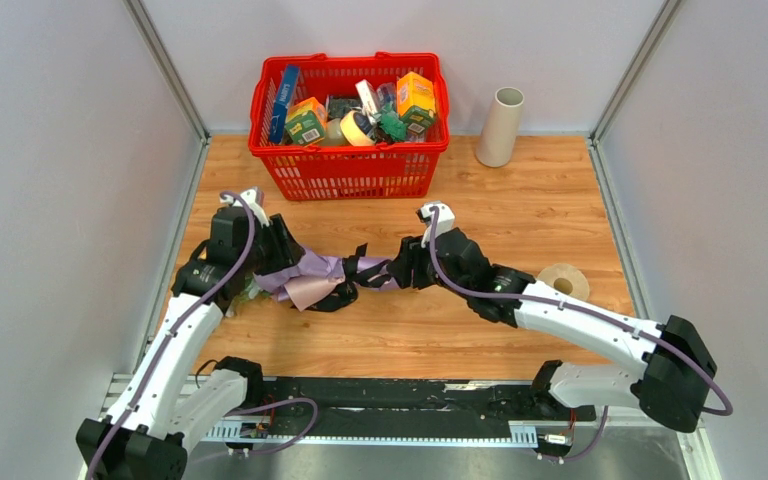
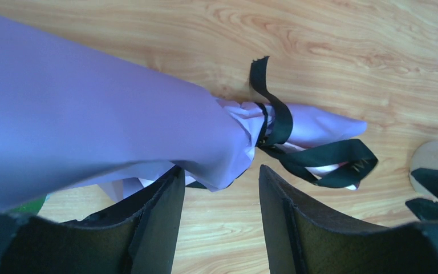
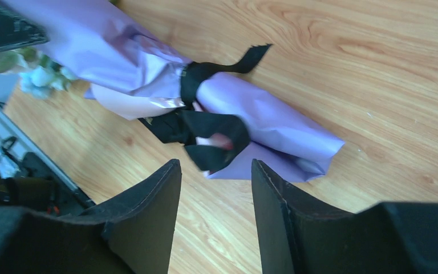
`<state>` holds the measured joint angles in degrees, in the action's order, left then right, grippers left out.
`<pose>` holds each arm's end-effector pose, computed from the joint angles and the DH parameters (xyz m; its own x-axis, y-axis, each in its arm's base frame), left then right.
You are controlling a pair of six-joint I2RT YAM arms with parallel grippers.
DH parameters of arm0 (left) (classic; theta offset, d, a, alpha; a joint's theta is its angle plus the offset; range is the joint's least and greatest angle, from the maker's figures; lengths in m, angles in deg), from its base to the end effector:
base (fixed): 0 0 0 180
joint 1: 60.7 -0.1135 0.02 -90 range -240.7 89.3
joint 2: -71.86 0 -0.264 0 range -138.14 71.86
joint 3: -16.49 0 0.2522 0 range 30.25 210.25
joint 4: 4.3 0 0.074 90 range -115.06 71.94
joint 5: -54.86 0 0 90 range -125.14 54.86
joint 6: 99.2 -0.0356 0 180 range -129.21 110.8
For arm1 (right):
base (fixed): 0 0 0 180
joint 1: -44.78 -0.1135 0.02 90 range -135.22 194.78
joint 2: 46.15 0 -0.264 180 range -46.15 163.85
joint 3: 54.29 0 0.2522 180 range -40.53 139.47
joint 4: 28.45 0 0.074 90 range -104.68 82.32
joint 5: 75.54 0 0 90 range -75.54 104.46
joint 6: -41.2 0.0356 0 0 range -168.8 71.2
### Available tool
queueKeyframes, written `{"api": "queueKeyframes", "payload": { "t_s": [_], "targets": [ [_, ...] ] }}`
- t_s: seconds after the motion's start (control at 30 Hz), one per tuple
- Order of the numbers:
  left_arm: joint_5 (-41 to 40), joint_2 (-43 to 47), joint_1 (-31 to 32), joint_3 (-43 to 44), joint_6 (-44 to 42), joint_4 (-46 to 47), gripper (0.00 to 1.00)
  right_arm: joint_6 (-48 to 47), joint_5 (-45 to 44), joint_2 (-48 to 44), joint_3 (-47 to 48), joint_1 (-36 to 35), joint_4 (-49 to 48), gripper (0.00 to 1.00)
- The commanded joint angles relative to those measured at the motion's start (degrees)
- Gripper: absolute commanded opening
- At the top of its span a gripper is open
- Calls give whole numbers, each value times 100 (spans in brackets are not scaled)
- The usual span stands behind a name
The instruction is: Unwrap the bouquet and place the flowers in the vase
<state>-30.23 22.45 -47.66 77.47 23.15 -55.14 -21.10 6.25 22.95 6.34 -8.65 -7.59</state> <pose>0.1747 -0.0436 0.2953 -0.6758 -0.3907 -0.6250 -0.0855 0.8838 -0.4600 0.1652 0.2142 0.2695 -0.5934 -0.0277 -0.8044 -0.5025 0.7935 0.3433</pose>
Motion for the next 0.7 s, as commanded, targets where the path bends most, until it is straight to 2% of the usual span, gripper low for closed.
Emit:
{"api": "queueKeyframes", "payload": {
  "t_s": [0.0,0.13,0.23,0.4,0.67],
  "targets": [
    [-164,-122,-3,814,-265,-237,59,682,-374,-152,357,-553,-146,51],
    [-473,80,-3,982,-309,-756,61,1034,-1085,410,621,-1475,-278,51],
    [-473,221,-3,860,-336,-941,61,1473,-1516,1138,788,-1898,-401,50],
    [-368,449,-3,587,-283,-1038,61,2168,-1728,2369,1148,-2066,-533,49],
    [-473,1152,-3,367,-291,-1258,62,2459,-2343,3609,1781,-2084,-569,48]
  ]
}}
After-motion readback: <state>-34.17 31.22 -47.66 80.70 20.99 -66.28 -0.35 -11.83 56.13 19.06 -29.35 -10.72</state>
